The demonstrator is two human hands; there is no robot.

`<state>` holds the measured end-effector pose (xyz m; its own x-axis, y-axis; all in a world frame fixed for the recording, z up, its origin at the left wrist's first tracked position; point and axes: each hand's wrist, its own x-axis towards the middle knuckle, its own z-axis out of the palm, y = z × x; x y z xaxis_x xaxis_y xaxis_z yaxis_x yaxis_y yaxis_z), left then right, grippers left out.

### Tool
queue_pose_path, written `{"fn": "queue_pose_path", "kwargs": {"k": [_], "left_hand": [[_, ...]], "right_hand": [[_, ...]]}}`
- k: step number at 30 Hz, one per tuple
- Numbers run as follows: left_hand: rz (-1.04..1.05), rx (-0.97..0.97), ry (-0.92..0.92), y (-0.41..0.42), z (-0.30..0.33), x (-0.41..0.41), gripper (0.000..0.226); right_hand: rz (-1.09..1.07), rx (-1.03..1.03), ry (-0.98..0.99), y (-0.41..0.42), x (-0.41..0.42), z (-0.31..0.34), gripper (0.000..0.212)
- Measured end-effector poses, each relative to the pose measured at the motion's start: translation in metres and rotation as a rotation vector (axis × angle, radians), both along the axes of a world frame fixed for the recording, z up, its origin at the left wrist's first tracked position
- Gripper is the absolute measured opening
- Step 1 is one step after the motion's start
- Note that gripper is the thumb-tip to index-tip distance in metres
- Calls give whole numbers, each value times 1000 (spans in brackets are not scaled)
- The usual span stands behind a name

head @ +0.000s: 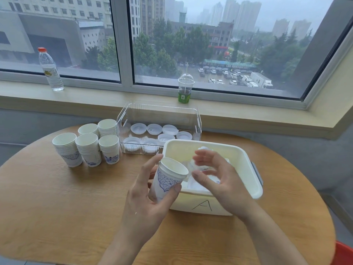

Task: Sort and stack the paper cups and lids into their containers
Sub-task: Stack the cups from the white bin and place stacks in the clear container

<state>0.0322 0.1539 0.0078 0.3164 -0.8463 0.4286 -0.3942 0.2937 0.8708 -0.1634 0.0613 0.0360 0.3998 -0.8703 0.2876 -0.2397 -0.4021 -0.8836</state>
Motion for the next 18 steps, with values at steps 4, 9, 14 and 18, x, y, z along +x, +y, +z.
{"fn": "queue_pose_path", "kwargs": {"k": [4,9,14,18], "left_hand": [[-22,13,5,-3,-3,-2,68],[-29,21,4,-5,-9,-6,67],[-25,28,17,-5,-8,-8,68],[-20,38,5,-4,-7,-7,68]], "right_hand": [[-198,-105,205,-26,-34,-2,44],[-289,-122,529,-52,-54,-9,56],[-292,-62,745,-64,-48,-11,63],[-334,-40,798,-67,-44,-12,64]]}}
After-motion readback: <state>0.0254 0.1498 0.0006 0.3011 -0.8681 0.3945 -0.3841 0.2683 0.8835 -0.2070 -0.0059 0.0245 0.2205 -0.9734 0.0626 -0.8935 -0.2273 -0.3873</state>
